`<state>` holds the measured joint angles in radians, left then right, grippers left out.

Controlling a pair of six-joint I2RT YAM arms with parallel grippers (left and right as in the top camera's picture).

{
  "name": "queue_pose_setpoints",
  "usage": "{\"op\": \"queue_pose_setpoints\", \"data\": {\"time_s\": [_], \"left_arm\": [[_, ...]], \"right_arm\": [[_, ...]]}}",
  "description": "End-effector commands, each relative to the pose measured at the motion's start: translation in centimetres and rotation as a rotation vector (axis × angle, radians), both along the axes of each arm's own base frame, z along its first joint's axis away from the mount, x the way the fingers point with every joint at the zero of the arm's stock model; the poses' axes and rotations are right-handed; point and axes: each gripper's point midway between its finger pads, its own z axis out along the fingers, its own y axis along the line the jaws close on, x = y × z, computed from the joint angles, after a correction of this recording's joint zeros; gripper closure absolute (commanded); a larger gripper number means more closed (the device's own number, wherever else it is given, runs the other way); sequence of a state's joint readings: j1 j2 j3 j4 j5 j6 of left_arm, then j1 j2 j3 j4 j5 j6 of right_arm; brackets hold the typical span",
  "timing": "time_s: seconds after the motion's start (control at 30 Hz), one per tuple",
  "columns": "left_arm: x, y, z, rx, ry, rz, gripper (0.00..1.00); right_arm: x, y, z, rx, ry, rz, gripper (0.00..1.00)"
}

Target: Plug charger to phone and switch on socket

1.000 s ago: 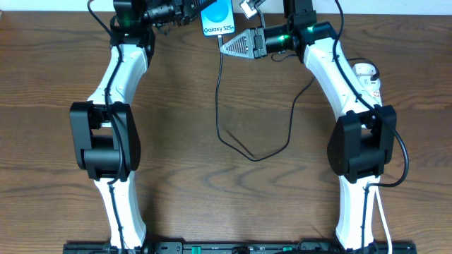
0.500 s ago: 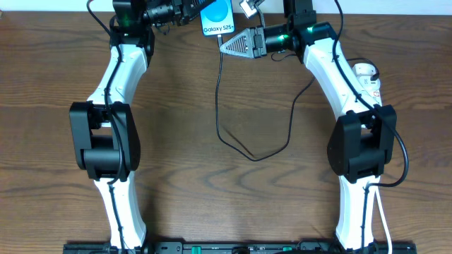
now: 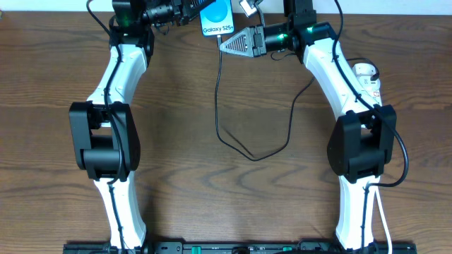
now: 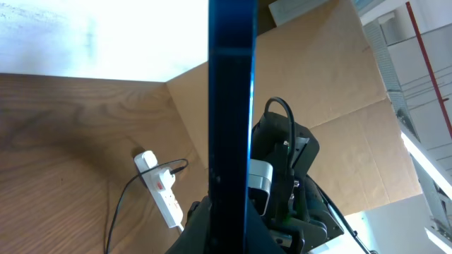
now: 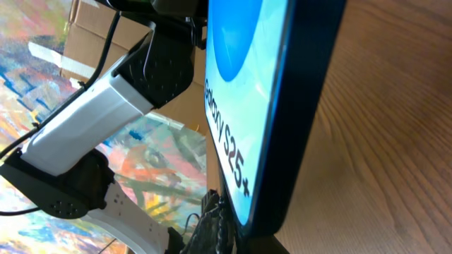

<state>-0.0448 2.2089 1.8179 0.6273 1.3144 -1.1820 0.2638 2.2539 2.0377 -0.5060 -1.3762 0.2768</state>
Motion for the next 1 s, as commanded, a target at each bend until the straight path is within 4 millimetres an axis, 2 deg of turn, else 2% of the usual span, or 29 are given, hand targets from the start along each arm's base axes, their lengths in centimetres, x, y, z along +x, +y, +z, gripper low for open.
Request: {"op": "queue_pose_setpoints", "data": {"time_s": [0.0, 0.6, 0.97], "left_arm": [[-2.1, -0.7, 1.6, 0.014, -0.048, -0.098, 0.92], [-2.1, -0.7, 1.6, 0.013, -0.041, -0.098, 0.93], [-2.1, -0.7, 1.6, 0.013, -0.041, -0.1, 0.92]], "right_arm": [[0.3, -0.4, 1.8, 0.012, -0.054, -0.018, 0.99], [0.9, 0.1, 2.0, 0.007, -0.11, -0.036, 0.99], [1.6, 0.1, 1.6, -0.022, -0.082, -0.082, 0.99]]}}
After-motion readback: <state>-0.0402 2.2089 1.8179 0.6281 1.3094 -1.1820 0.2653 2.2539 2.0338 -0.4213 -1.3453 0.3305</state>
